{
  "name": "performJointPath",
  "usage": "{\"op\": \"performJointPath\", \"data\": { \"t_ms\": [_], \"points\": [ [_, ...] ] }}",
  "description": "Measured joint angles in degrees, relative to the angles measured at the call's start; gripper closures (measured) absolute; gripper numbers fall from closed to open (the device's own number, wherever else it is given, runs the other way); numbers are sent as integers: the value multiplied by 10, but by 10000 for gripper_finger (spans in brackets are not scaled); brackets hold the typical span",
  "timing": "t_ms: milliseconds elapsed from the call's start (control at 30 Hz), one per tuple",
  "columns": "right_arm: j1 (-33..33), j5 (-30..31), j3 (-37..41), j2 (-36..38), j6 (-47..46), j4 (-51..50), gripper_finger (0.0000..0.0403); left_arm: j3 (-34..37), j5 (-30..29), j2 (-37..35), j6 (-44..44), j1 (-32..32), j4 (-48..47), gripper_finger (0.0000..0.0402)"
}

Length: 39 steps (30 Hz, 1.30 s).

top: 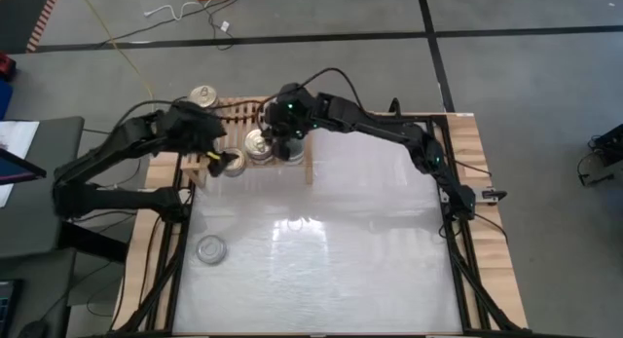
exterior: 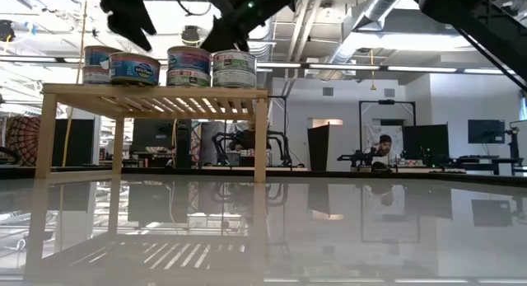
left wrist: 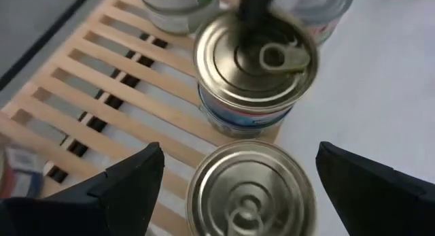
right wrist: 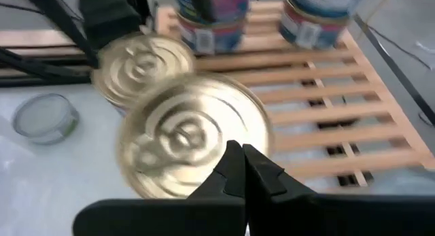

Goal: Stack canned seafood by type on shelf
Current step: Stack the blue tuna can on top of the bottom right blue tuna can on the shelf

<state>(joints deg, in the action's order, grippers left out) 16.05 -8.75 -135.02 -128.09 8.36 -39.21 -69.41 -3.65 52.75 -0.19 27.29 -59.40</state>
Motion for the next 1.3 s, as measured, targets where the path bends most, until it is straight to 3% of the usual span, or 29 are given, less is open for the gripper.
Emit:
{"op": "performJointPath", "data": {
  "t_ms": [667,867,1300],
  "points": [
    [18,18,0,18,3,-61,387,0,9,92,84,0,36,35],
    [18,45,0,35,7,-69,387,0,9,92,90,0,61,35],
    [18,39,23,32,10,-81,387,1,21,103,87,0,66,35]
  ]
}}
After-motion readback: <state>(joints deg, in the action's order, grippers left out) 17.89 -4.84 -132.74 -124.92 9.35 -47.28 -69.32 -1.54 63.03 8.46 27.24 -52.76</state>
